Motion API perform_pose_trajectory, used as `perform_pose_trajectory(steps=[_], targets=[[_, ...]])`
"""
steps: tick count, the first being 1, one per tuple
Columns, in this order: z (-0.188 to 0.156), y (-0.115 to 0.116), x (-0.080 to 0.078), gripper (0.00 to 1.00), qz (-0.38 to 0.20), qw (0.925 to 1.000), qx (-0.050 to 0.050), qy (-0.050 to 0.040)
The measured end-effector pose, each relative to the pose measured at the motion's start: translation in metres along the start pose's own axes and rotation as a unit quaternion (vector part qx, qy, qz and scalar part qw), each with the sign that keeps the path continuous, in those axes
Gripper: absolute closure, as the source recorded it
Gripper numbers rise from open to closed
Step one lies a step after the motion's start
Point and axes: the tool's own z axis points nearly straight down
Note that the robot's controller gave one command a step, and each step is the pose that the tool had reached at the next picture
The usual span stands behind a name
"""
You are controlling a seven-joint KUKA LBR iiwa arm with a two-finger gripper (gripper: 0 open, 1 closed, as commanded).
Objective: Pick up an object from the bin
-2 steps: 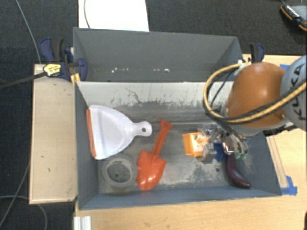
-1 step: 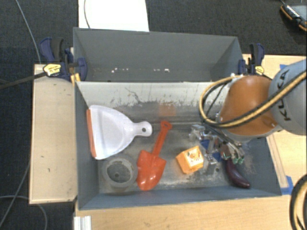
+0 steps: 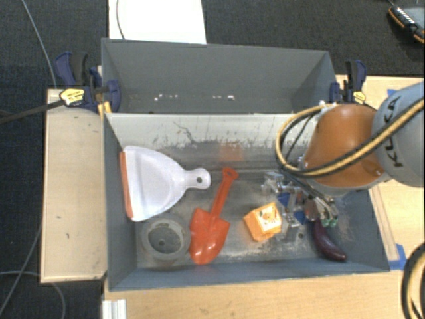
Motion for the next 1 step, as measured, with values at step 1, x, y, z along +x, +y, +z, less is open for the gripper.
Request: perform_pose_trajectory(steps=[1], targets=[[0.0687,0.0049,0.0021,0.0,-0.05,0.9987,-0.001,0.0018]])
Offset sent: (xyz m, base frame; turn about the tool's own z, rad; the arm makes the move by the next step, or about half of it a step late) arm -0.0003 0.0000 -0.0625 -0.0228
